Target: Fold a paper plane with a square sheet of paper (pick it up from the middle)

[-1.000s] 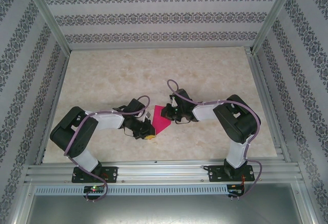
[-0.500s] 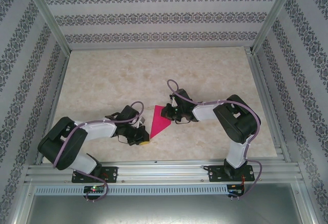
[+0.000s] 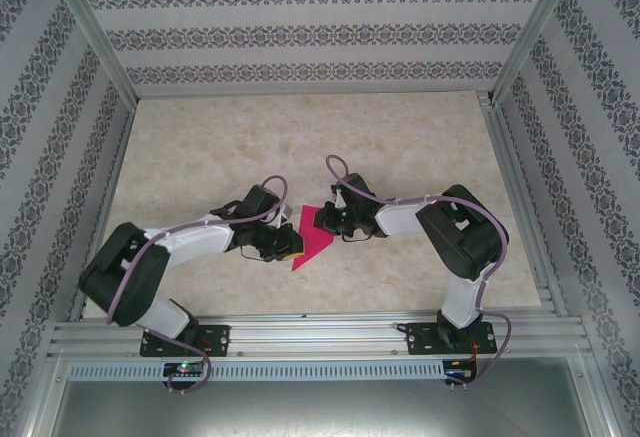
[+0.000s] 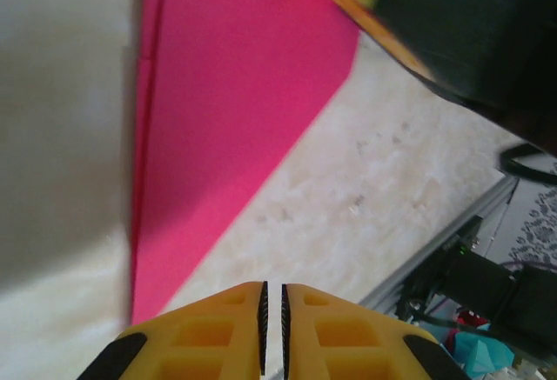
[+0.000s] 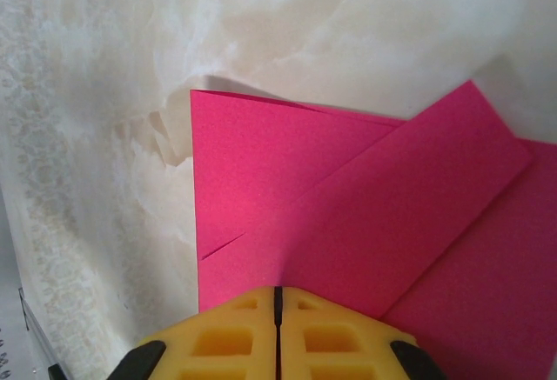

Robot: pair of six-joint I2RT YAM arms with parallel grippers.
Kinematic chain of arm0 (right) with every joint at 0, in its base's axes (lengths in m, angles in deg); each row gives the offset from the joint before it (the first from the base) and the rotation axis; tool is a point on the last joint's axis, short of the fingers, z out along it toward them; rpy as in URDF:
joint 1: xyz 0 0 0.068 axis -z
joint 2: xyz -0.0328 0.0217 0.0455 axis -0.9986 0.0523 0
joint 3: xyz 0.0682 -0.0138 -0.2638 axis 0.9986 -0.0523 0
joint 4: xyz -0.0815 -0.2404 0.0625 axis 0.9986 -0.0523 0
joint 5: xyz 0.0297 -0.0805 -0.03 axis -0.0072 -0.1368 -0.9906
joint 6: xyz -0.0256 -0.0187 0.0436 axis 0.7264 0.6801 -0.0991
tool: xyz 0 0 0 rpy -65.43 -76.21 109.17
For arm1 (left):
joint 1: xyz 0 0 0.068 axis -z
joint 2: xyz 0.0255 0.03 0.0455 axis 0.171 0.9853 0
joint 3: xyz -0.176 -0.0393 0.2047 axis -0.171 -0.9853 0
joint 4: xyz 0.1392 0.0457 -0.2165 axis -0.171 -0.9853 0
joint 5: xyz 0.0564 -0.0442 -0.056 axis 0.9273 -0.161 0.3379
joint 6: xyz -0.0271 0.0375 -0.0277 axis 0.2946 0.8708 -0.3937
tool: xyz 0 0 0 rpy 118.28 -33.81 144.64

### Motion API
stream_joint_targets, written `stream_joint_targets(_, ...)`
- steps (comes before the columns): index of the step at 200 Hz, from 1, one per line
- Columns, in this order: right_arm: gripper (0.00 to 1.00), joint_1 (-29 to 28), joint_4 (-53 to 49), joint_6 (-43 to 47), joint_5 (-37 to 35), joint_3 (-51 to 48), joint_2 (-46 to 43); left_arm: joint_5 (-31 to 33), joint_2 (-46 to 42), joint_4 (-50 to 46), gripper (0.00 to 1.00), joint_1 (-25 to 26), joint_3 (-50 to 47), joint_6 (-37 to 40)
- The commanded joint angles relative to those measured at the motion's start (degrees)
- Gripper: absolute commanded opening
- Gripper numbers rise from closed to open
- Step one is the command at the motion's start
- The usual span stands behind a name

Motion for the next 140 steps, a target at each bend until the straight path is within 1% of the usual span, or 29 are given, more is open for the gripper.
stream_joint_targets(1, 0.09, 0.06, -8.32, 0.79, -7.79, -1.51, 2.70, 1.29, 3.80, 1.24, 0.16, -0.17, 0.16, -1.89)
stream_joint_targets(26, 0.09, 0.00, -8.51, 0.86, -7.36, -0.72, 2.48, 2.36, 6.90, -1.08, 0.15, -0.15, -0.62, -0.83)
stream_joint_targets(44, 0.10, -0.05, -8.49, 0.60, -6.38, 0.11, 1.72, 2.67, 8.82, -3.33, 0.11, -0.08, -1.01, 0.81)
stream_joint_targets(66, 0.11, -0.26, -7.93, 0.03, -5.29, 0.77, -1.28, 7.87, 9.92, -9.95, 0.07, 0.29, -0.35, 4.08)
stream_joint_targets(75, 0.12, -0.37, -8.27, 0.18, -5.24, 1.26, -2.87, 8.41, 10.01, -11.33, 0.05, 0.36, -0.35, 5.31)
stream_joint_targets(113, 0.12, -1.37, -9.04, 1.71, -6.49, 1.54, -9.29, 8.46, 9.09, -11.12, 0.05, 0.34, -1.43, 6.11)
stream_joint_targets(140, 0.12, -3.66, -7.26, 1.07, -5.22, 1.45, -8.43, 8.15, 8.63, -9.38, 0.05, 0.36, -1.22, 4.89)
